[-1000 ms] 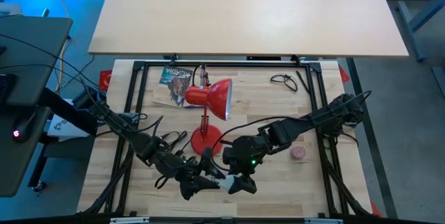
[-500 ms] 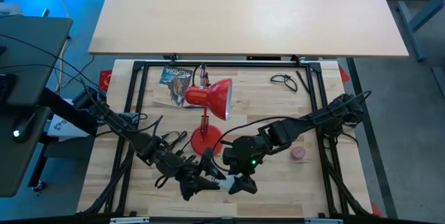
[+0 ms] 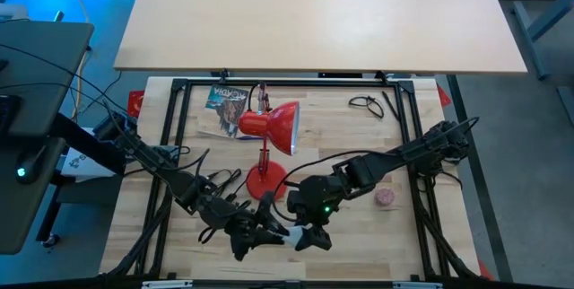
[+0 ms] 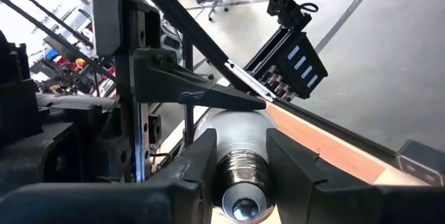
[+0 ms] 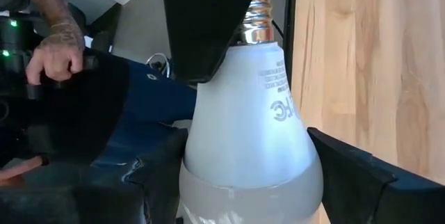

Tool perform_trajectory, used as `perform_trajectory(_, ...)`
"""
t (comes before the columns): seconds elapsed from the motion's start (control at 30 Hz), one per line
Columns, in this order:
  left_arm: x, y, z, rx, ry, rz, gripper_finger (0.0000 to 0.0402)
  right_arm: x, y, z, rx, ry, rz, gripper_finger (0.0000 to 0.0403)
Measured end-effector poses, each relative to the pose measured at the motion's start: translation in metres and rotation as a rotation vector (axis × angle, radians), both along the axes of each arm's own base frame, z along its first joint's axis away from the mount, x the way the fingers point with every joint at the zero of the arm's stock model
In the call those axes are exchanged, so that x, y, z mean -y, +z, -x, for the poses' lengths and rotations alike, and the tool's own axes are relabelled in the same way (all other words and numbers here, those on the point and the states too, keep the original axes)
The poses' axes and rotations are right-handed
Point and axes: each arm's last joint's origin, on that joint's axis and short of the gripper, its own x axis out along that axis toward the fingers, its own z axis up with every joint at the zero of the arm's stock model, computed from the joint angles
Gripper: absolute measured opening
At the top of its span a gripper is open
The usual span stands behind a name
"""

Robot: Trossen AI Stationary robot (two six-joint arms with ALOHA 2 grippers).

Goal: Screw lightbulb
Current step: Insert the lightbulb on the lamp

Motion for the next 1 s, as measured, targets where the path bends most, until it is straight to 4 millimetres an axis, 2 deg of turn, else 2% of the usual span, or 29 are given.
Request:
perform_trajectory(0.43, 0.0010, -0.0023, 0.0024, -0.046, 0.053, 0.051, 0.0087, -0.0003, 0.0002, 0.0004, -0.066, -0.015, -0.070, 0.0259)
perform_trajectory(0.77, -0.0031, -0.0048, 0.0006, -0.066, 0.093, 0.058, 0.0083, 0.0015, -0.0028, 0.0005, -0.068, -0.081, -0.009, 0.0260)
perform_trajectory(1.0, -0.0058, -0.0052, -0.0007, -0.064, 0.128, 0.055, 0.0063, 0.0071, -0.0051, 0.0001, -0.109, -0.117, -0.006, 0.0260)
